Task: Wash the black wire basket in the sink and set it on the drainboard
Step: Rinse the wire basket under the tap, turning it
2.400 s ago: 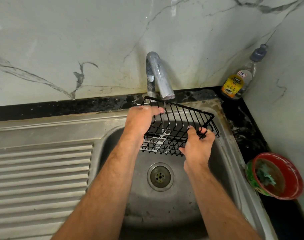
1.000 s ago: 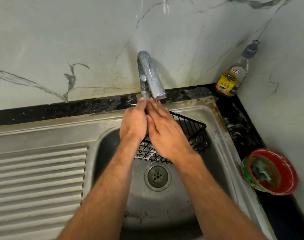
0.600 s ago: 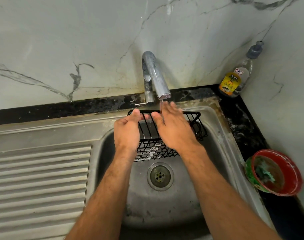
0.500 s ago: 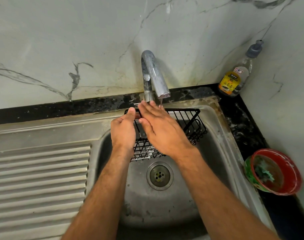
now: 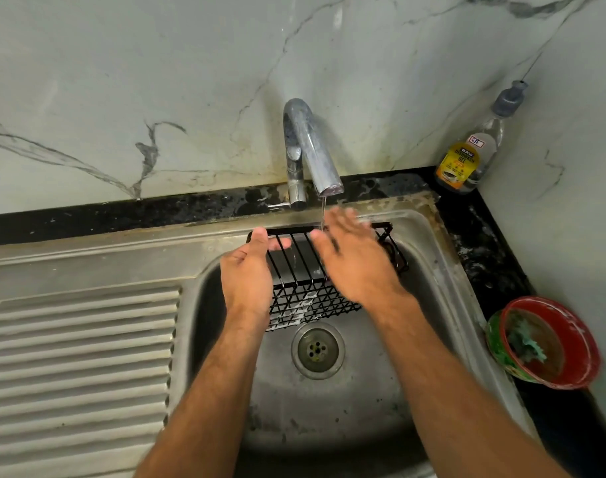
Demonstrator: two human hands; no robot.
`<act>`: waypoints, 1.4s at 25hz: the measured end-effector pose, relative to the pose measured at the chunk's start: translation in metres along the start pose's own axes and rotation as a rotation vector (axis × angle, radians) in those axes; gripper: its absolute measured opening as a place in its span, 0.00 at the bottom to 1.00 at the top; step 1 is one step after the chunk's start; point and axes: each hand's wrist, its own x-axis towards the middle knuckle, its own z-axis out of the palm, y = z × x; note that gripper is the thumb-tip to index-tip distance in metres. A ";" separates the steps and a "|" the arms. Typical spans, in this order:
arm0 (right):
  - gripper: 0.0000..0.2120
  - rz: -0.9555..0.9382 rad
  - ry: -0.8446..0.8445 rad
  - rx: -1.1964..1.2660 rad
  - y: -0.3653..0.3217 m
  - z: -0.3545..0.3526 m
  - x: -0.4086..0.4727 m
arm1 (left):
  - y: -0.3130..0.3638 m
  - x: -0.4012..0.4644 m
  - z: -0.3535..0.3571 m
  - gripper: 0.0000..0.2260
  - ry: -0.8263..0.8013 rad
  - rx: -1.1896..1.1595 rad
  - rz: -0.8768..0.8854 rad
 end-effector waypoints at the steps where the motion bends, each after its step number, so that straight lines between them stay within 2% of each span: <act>1: 0.31 -0.143 -0.001 0.003 -0.013 0.003 -0.004 | 0.004 0.000 0.000 0.19 0.008 0.016 -0.001; 3: 0.28 -0.344 -0.006 0.009 -0.026 0.004 -0.008 | 0.008 0.003 0.000 0.18 0.006 0.029 0.007; 5: 0.27 -0.368 -0.008 0.032 -0.013 0.001 0.003 | 0.009 0.005 -0.003 0.18 -0.018 0.020 0.034; 6: 0.28 -0.274 -0.021 0.055 -0.001 -0.001 0.010 | 0.007 0.005 -0.005 0.19 -0.036 0.013 0.041; 8: 0.30 0.041 -0.051 0.087 0.020 -0.011 0.019 | 0.001 0.004 -0.009 0.22 -0.060 0.009 0.039; 9: 0.32 0.142 -0.055 0.068 0.023 -0.014 0.019 | -0.001 0.002 -0.009 0.23 -0.068 0.016 0.043; 10: 0.32 0.156 -0.061 0.041 0.019 -0.014 0.016 | -0.001 0.001 -0.007 0.22 -0.075 0.028 0.053; 13: 0.30 -0.118 -0.043 0.041 -0.026 -0.003 -0.001 | 0.003 0.000 0.000 0.18 -0.056 0.065 0.071; 15: 0.28 -0.298 0.028 0.057 -0.048 0.007 -0.011 | 0.007 -0.001 0.003 0.17 -0.054 0.047 0.049; 18: 0.26 -0.375 0.068 0.059 -0.032 0.004 -0.004 | 0.007 0.000 0.001 0.14 -0.069 -0.029 0.064; 20: 0.25 -0.206 0.070 0.091 -0.005 -0.003 0.001 | 0.007 -0.001 0.000 0.14 -0.107 -0.010 0.076; 23: 0.23 0.057 0.192 0.236 0.017 -0.005 -0.003 | 0.014 -0.002 0.005 0.14 -0.205 0.137 0.116; 27: 0.21 -0.005 0.273 0.414 -0.003 0.004 -0.013 | 0.036 -0.010 0.020 0.21 -0.322 0.487 0.125; 30: 0.29 0.140 0.384 0.589 -0.004 -0.001 -0.008 | 0.054 -0.013 0.035 0.23 -0.381 0.738 0.192; 32: 0.31 0.312 0.409 0.666 -0.001 -0.004 -0.002 | 0.059 -0.014 0.048 0.22 -0.364 0.913 0.313; 34: 0.32 0.470 0.415 0.731 0.009 0.000 0.003 | 0.052 -0.015 0.057 0.20 -0.184 1.027 0.596; 35: 0.33 0.537 0.417 0.810 0.015 0.003 0.004 | 0.047 -0.018 0.058 0.19 -0.084 1.008 0.716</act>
